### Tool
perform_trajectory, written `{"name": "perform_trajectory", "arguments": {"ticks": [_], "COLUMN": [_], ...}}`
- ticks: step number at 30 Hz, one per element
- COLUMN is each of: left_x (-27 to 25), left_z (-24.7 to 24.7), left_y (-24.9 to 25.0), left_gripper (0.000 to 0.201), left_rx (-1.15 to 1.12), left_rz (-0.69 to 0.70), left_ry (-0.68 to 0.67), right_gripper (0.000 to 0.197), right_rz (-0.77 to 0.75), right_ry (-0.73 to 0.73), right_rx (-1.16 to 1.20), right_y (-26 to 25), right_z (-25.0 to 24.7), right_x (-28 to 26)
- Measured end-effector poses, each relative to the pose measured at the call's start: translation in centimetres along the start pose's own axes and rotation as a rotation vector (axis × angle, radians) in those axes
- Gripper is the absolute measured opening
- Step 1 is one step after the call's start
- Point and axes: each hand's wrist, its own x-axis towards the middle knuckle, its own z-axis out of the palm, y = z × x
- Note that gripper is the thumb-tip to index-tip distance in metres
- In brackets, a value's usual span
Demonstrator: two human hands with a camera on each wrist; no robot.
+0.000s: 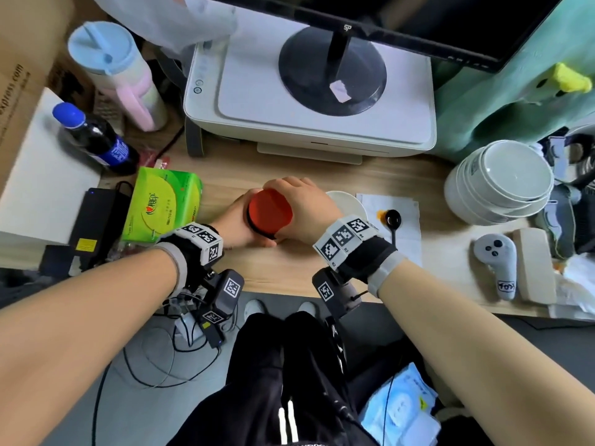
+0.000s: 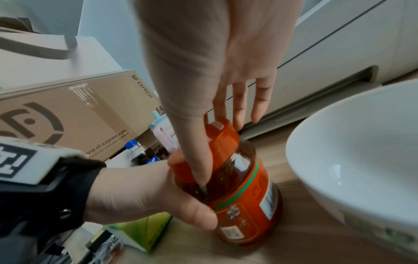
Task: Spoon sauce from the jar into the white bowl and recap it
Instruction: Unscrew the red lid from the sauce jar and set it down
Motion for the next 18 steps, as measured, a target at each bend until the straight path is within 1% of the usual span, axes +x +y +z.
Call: {"name": "perform_trajectory", "arguments": {"ticks": [3,6,9,12,13,14,15,17,18], "left_x": [0.1,0.4,0.9,1.0,0.9,0.9,0.9,0.9,0.9], "left_z": [-0.1,-0.1,0.0,-0.3,-0.4,-0.4,-0.5,-0.5,-0.5], "left_y": [-0.1,0.1,-0.4,-0.6,-0.5,-0.4,-0.4,-0.4,-0.5], "left_gripper": [0.11,0.109,0.101,0.08,0.077,0.078,0.082,0.092,0.096], "left_rx": [0.013,0.122,0.162,0.122,0.089,0.07,0.062,0.063,0.074], "left_rz": [0.013,0.037,0.058,0.052,0.057,0.064,0.079,0.116,0.13], "left_ry": [-0.014,-0.023,-0.034,-0.045,-0.057,-0.065,-0.067,-0.061,-0.065], "right_gripper": [0.077,0.073,0.068,0.069,0.071,0.073,0.077,0.09,0.093], "right_rz": [-0.021,-0.005,-0.001,-0.099,-0.139,-0.164,-0.157,-0.063,-0.005], "right_ry": [-0.035,-0.04,-0.022,-0.077,-0.111,-0.132,-0.131,-0.077,-0.051], "right_rx": [-0.084,-0.128,-0.089,-0.131,-0.166,-0.184,-0.18,-0.142,-0.143], "right_y": [-0.2,-1.2,-1.5,-1.1,-1.0,-0.9,-0.8,-1.1,-1.3], "right_z": [-0.4,0.0,0.1,-0.6,-0.8,-0.9,-1.0,-0.7,-0.5], "right_x": [0.3,0.5,0.6,0.8,0.7,0.7,0.6,0.3,0.2]}}
